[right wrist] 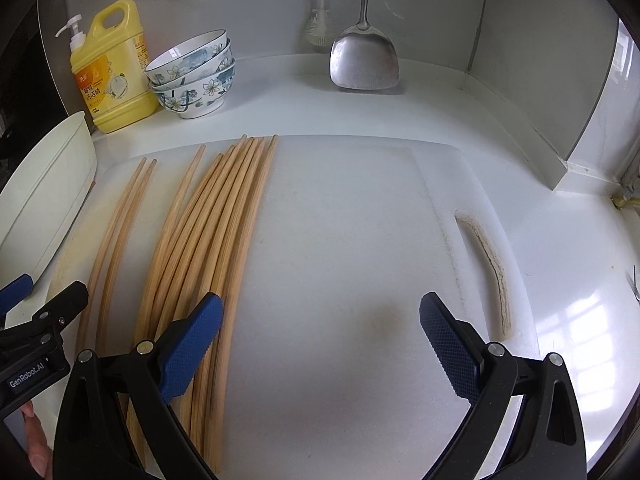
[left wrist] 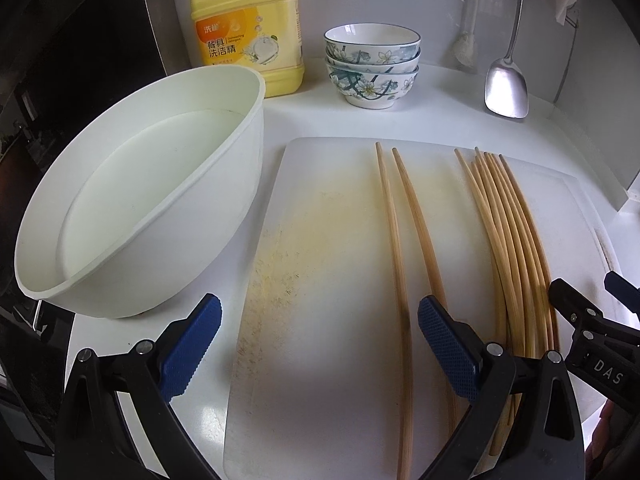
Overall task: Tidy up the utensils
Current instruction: 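Lower both tools toward the wooden chopsticks on the cutting board, then close the left tool on one chopstick while the right tool grasps another, then lift and carry the chopstick in the left tool over the basin while the right tool carries its own, then open the left tool to drop its chopstick in the basin while the right tool releases its own, then move both tools back over the chopsticks on the cutting board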
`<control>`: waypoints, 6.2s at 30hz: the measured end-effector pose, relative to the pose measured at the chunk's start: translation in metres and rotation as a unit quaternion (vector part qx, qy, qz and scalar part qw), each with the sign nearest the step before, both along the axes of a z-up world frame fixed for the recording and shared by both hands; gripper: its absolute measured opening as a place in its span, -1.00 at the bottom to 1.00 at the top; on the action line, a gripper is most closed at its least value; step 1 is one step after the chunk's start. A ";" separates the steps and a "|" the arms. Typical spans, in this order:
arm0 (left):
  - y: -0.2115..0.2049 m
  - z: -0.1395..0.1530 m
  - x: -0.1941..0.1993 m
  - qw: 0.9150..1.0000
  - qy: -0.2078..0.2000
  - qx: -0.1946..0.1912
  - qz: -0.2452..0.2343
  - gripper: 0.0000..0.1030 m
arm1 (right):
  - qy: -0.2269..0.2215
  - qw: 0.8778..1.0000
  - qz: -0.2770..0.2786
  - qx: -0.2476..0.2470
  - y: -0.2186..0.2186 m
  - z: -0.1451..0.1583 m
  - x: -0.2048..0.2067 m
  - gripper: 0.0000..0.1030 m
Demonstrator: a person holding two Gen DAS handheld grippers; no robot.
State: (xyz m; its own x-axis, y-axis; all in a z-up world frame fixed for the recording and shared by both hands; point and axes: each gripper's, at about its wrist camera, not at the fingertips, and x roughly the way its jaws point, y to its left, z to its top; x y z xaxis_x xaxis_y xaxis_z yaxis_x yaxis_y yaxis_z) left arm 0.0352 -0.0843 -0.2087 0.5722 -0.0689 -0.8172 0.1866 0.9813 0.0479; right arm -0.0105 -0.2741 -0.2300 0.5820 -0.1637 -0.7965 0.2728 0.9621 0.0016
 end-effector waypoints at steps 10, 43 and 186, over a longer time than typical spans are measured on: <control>-0.004 -0.007 0.003 1.000 0.006 0.006 0.004 0.88 | 0.012 1.000 0.004 -0.021 0.002 -0.003 0.007 0.83; -0.038 -0.009 -0.002 0.999 -0.029 0.009 -0.042 -0.16 | -0.019 0.998 0.058 -0.032 0.005 0.004 0.009 -0.18; 0.150 0.109 0.041 0.996 -0.019 -0.048 -0.070 0.83 | -0.010 0.996 -0.040 0.073 0.123 0.102 -0.009 0.37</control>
State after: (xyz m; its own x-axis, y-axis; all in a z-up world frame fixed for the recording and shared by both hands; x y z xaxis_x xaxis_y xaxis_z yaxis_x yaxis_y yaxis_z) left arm 0.0766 0.0660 -0.0993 0.5824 -0.2268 -0.7806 0.3218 0.9462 -0.0348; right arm -0.0193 -0.1515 -0.1284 0.5879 -0.0932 -0.8036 0.3469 0.9264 0.1464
